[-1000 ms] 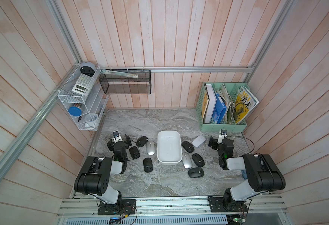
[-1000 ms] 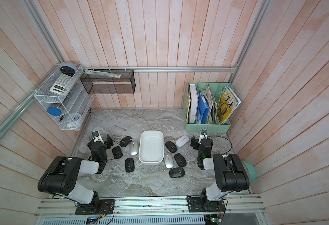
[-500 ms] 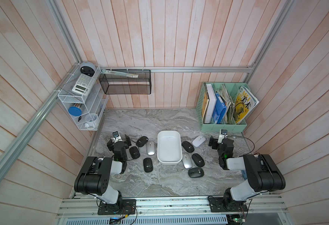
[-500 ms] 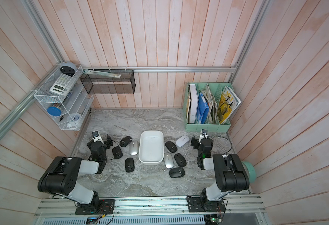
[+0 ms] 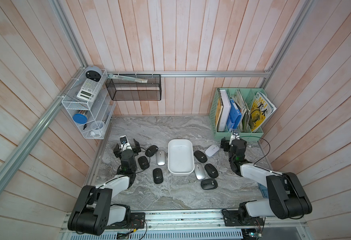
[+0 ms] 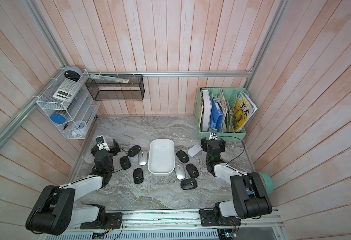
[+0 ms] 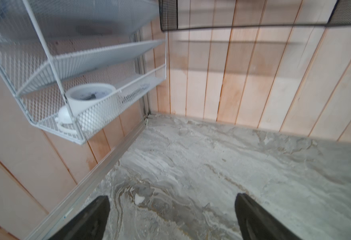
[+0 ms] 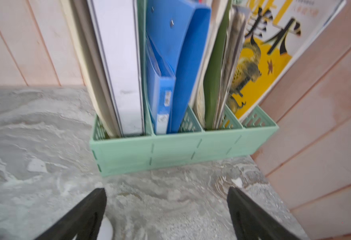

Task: Put the mouse in the storage box
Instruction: Pick up the mouse from the center of the board.

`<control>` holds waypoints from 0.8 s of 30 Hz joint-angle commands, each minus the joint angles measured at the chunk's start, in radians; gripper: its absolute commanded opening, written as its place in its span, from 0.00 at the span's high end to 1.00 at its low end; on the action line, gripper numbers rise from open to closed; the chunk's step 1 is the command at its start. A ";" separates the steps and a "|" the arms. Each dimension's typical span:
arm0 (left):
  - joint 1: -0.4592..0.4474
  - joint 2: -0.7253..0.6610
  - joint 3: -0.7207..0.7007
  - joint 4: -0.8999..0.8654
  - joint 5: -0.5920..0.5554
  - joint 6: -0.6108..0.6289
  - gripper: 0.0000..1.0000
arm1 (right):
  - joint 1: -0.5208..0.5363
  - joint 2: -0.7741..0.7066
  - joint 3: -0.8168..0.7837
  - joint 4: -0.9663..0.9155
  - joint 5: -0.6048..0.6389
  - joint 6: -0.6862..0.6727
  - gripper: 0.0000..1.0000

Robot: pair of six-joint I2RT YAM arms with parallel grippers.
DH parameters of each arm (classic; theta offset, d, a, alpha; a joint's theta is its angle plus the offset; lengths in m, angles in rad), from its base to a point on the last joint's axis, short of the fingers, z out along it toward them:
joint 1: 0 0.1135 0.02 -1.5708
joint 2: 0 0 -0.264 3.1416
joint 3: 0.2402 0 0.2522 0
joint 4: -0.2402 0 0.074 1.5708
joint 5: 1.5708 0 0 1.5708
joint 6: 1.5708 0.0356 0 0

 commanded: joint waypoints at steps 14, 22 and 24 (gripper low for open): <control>0.079 -0.214 0.464 -0.965 0.187 -0.550 0.10 | -0.057 -0.103 0.318 -0.667 -0.381 0.398 0.34; 0.054 0.083 0.931 -1.517 0.138 -0.398 0.43 | -0.009 -0.112 0.446 -1.056 -0.172 0.503 0.27; 0.039 0.133 0.985 -1.579 0.146 -0.347 0.42 | 0.013 -0.128 0.423 -1.054 -0.139 0.512 0.26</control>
